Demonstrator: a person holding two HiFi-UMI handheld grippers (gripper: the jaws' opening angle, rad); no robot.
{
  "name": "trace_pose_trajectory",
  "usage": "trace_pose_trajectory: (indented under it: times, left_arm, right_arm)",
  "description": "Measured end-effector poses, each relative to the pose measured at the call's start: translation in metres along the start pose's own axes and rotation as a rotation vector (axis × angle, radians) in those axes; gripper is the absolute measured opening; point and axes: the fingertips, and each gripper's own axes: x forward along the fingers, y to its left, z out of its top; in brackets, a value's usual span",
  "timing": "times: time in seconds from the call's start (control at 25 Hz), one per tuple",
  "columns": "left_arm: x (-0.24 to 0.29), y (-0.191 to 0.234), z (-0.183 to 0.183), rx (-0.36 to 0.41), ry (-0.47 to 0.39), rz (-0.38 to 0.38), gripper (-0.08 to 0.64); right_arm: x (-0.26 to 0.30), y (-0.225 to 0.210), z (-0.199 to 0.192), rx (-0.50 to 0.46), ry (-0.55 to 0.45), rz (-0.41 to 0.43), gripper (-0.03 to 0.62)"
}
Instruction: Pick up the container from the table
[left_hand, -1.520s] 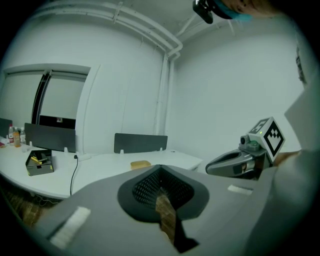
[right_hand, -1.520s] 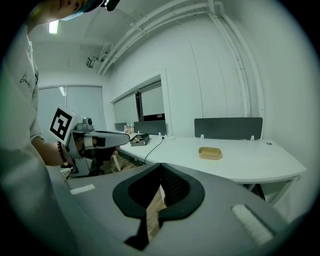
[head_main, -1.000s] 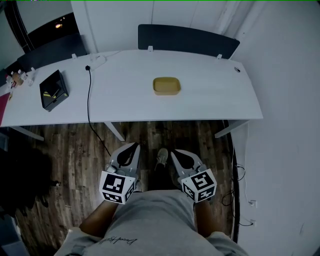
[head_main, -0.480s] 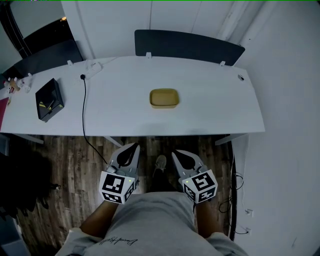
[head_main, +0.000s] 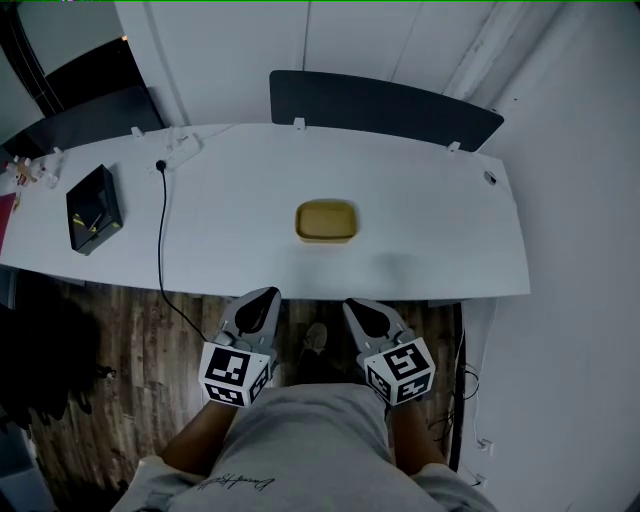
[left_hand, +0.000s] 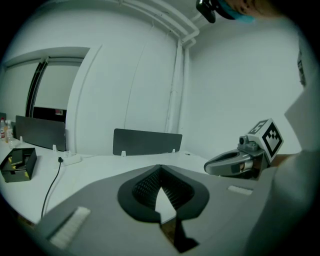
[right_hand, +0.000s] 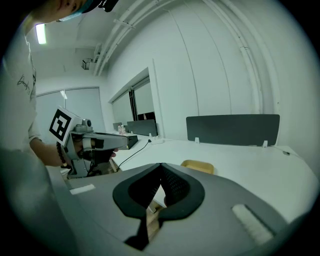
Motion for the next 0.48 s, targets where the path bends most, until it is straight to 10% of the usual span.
trace_pose_trajectory:
  times: [0.48]
  left_arm:
    - [0.064, 0.016, 0.019, -0.005, 0.017, 0.06, 0.0]
  right_arm:
    - [0.047, -0.049, 0.038, -0.043, -0.01, 0.102, 0.015]
